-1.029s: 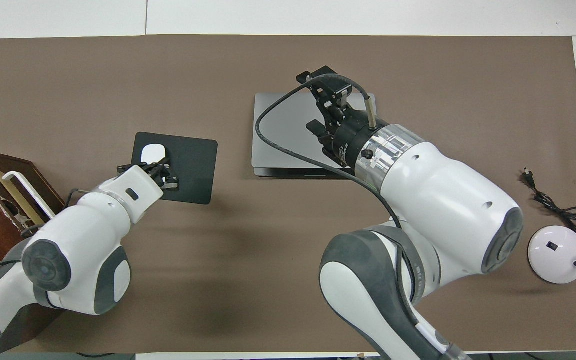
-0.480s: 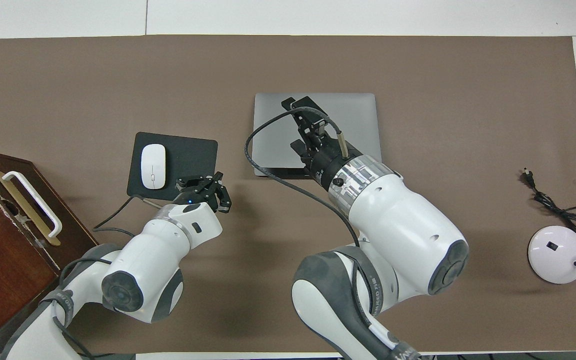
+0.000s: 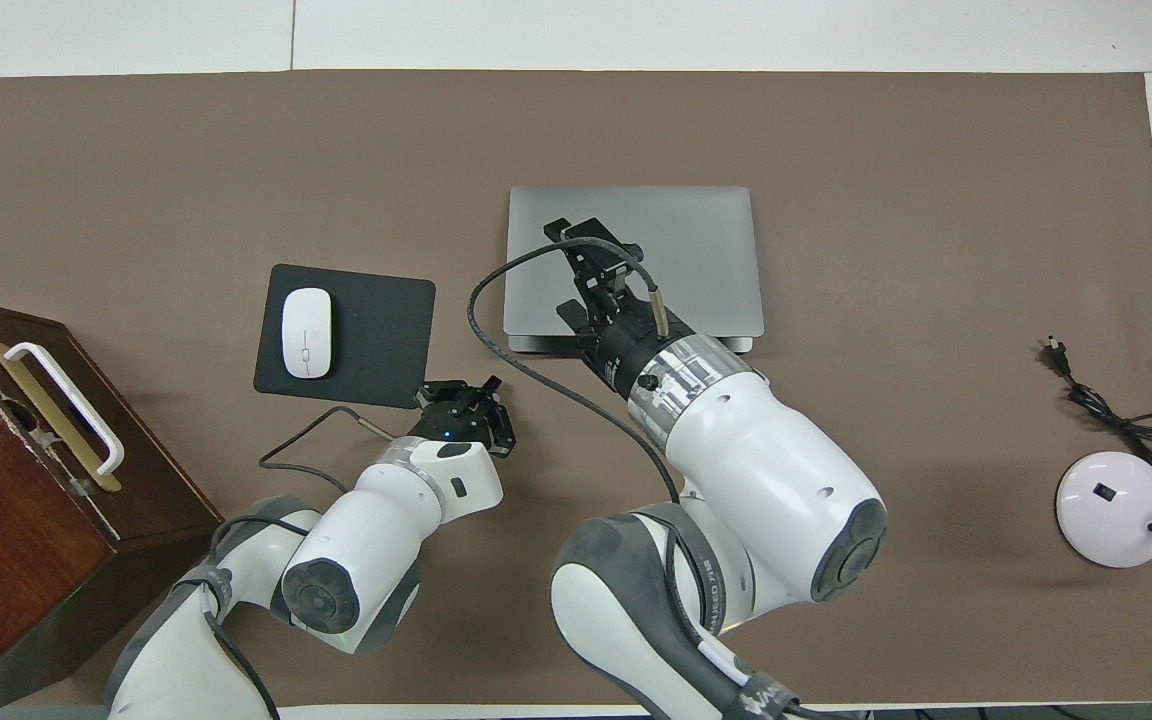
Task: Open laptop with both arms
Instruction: 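Place the left gripper at the laptop's near edge beside the right gripper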
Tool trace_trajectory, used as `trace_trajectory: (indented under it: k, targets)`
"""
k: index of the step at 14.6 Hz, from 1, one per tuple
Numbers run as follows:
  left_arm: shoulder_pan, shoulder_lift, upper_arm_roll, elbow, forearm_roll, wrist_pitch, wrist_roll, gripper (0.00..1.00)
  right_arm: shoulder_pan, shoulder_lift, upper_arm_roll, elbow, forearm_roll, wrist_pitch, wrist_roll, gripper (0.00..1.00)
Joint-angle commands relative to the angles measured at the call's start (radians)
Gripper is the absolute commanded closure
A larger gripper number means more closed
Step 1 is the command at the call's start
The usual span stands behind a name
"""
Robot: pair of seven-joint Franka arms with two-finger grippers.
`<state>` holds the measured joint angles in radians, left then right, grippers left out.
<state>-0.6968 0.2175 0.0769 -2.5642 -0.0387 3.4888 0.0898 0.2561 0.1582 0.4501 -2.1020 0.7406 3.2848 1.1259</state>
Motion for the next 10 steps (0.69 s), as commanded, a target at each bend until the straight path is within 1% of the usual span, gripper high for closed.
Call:
trace_trajectory:
  k: [1, 2, 5, 10]
  targets:
    - [-0.018, 0.023, 0.015, 0.038, -0.003, 0.015, 0.01, 1.0, 0.006, -0.017, -0.014, -0.038, 0.08, 0.015, -0.027, 0.0]
    - [-0.018, 0.032, 0.014, 0.053, -0.004, 0.015, 0.007, 1.0, 0.006, -0.025, -0.016, -0.061, 0.098, 0.015, -0.055, 0.0]
    - [-0.018, 0.071, 0.014, 0.1, -0.004, 0.013, -0.004, 1.0, 0.006, -0.042, -0.016, -0.098, 0.213, 0.019, -0.159, 0.0]
    - [-0.013, 0.091, 0.014, 0.14, -0.004, 0.012, -0.019, 1.0, 0.006, -0.048, -0.016, -0.104, 0.452, 0.021, -0.403, 0.0]
